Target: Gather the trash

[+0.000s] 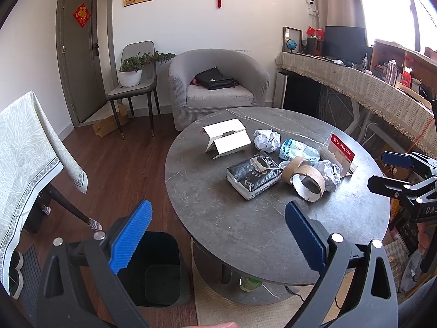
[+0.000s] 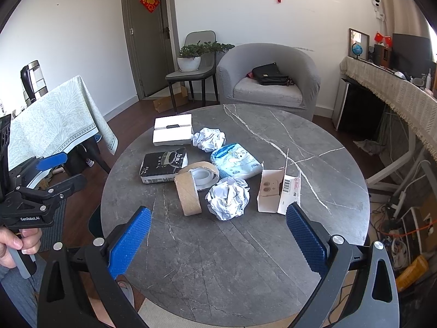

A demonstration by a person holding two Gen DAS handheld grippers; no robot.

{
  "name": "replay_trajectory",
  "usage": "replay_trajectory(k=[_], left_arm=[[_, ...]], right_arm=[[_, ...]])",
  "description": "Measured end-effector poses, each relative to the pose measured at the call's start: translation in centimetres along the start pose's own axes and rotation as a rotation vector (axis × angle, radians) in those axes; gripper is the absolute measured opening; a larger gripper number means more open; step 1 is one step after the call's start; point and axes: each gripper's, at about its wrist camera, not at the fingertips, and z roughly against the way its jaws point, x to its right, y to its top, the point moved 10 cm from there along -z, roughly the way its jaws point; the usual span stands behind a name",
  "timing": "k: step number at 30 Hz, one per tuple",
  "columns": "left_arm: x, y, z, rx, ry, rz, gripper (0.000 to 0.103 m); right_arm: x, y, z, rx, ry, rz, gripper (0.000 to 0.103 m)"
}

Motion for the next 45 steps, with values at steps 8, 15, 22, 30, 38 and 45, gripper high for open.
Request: replay_trajectory(k=[8, 15, 22, 30, 38, 45], left_arm=[[0.02, 0.04, 0.01, 0.001, 0.002, -0.001, 0.1], [0.04, 0.06, -0.05, 0.003, 0.002, -0.001, 0.1], [0.01, 0.0, -0.1, 0.002, 0.005, -0.001, 0.1], [0.04, -0.03, -0.08, 0.0, 0.004, 0.001, 0.1], [-0.03, -0.11, -0.06, -0.002, 0.003, 0.003, 0.1], [-0.06, -0.02, -0.04, 0.002, 0.001, 0.001, 0.1]], right_arm=[[-0.62, 0.1, -0.17, -0.004, 0.0, 0.004, 0.1], [-0.68, 0.06, -0.3, -0.005, 0.0, 0.005, 0.1], [-0.74, -0.05, -0.4, -0.006, 0.001, 0.006, 0.1], [-0.43, -0.27, -0.39, -0.004, 0.001, 0.003, 0.1], [-0.41, -0.38, -0.39, -0.004, 0.002, 0.004, 0.1], [-0.36, -0.36, -0.4, -0.005, -0.001, 0.006, 0.1]])
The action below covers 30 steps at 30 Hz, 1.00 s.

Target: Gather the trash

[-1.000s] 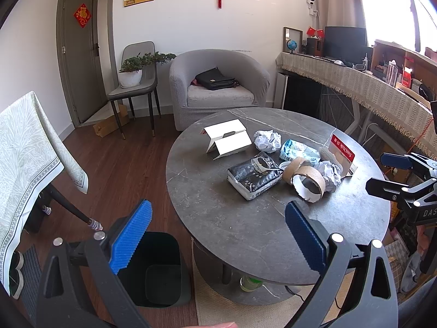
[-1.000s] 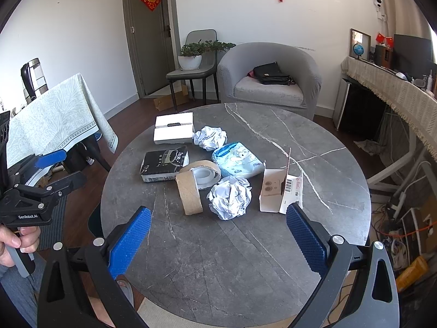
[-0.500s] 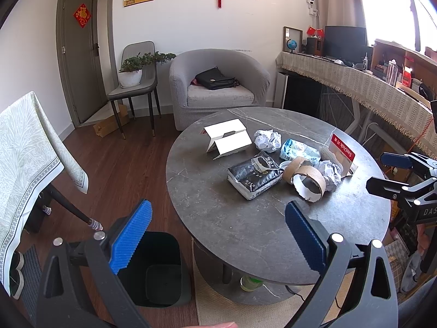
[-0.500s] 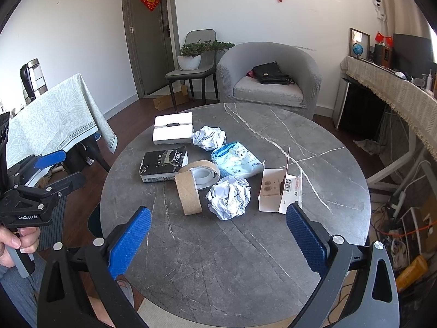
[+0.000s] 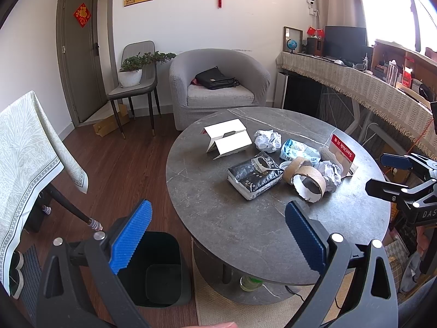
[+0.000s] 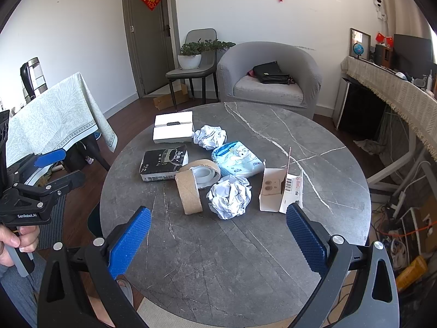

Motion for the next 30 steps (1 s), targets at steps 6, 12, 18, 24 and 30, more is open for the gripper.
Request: replay_trajectory(k=[6, 12, 18, 24, 30], left_arm=[[-0.1, 0.5, 0.2, 0.013, -0.05, 0.009, 0.1], [-0.3, 1.2, 0.4, 0.034, -0.063, 0.007, 0.1], [1.2, 1.6, -0.1, 0.042, -0.13, -0.002, 0.095], [4.8, 1.1, -1.0, -0.001, -0.264, -0.01, 0.076], [8.1, 0.6, -2.4, -0.056, -0.348, -0.005, 0.062]], right_arm=[[0.4, 0.0, -0.2, -0.004, -0.005, -0.016, 0.1], [0.4, 0.0, -0.1, -0.005, 0.001, -0.015, 0.1], [0.5, -0.1, -0.1, -0.007, -0.003, -0.002, 0.092], [2.1, -0.6, -0.9, -0.019, -0.003, -0.035, 0.078], [2.7, -0.7, -0.9, -0.011, 0.01, -0.047, 0.074]])
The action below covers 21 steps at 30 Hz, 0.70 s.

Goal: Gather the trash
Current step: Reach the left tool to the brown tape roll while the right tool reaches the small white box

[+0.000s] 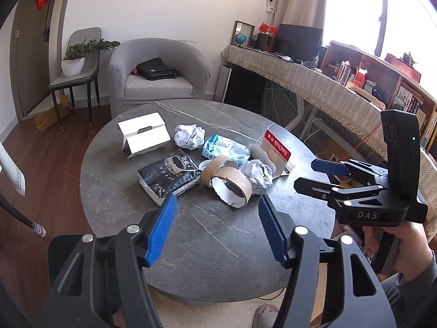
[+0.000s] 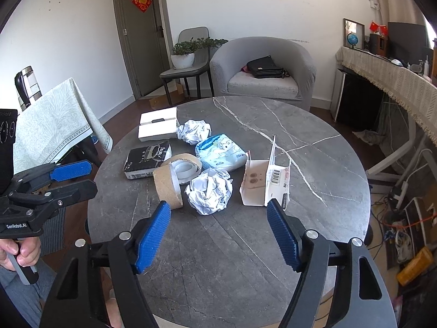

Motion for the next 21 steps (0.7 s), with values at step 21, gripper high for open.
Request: replay_trajectory(k=[21], left_arm=[[2.4, -1.0, -7.6, -0.126, -0.097, 0.142, 0.037]], right_arm=[[3.0, -0.1, -2.0, -0.008, 0.019, -0.049, 0.056]])
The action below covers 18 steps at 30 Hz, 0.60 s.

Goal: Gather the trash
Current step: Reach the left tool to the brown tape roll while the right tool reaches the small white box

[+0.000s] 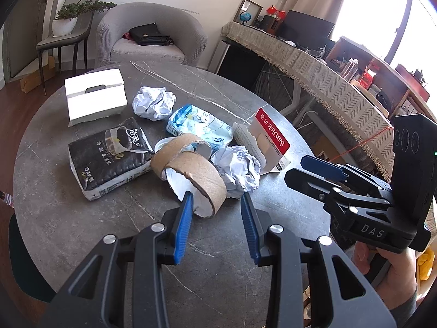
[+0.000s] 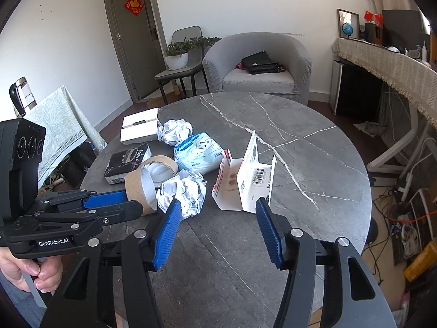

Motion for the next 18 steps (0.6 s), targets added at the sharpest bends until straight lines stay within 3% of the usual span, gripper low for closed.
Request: replay_trajectory(k=[5, 7, 18], left_arm=[[0.0, 0.4, -0.5, 0.001, -0.071, 0.05, 0.031], [-0.1, 0.4, -0.6, 0.004, -0.091, 0.081, 0.024], [-0.2, 0.5, -0.6, 0.001, -0.115, 0.09, 0.003]], right_arm=[[0.3, -0.1, -0.5, -0.002, -0.005, -0.006, 0.053], [0.6, 0.0, -0.8, -0.002, -0.011, -0.014, 0.052], [2.4, 0.6, -2.4, 0.006, -0.099, -0.077, 0.036]])
